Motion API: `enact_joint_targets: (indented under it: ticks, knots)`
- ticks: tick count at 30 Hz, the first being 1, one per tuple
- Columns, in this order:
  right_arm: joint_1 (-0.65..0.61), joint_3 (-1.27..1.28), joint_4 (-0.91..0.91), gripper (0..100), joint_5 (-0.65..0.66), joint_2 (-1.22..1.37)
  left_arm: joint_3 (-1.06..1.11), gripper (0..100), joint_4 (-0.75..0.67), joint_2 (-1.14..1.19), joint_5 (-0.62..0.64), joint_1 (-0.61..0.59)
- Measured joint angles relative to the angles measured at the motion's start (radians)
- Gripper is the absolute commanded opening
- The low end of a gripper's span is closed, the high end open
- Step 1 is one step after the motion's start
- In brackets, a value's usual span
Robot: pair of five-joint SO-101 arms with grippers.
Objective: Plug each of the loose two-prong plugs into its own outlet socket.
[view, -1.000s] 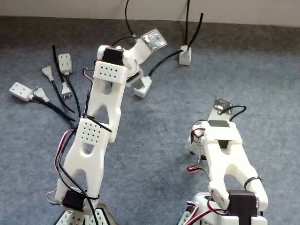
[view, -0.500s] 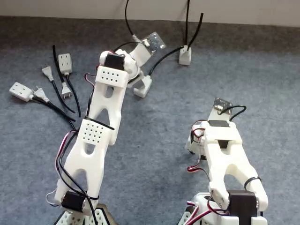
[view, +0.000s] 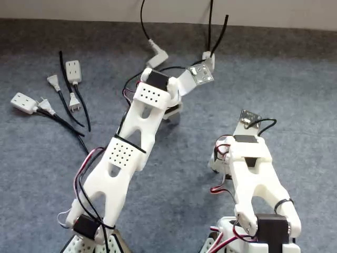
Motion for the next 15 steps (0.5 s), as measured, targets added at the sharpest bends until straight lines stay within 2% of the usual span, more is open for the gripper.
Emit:
enact_joint_targets:
  ticks: [2, 7, 9, 15]
  knots:
    - [0.0, 0.0, 0.0, 10.1, 0.0, 0.0, 0.0, 24, 0.002, 0.0, 0.0, 0.0]
    - [0.002, 0.0, 0.0, 10.1, 0.0, 0.0, 0.0, 5, 0.029, 0.0, 0.002, 0.006]
    - [0.002, 0.0, 0.0, 10.1, 0.0, 0.0, 0.0, 1, 0.029, 0.002, 0.002, 0.009]
    - [0.002, 0.0, 0.0, 10.1, 0.0, 0.0, 0.002, 1, 0.029, 0.003, 0.0, -0.002]
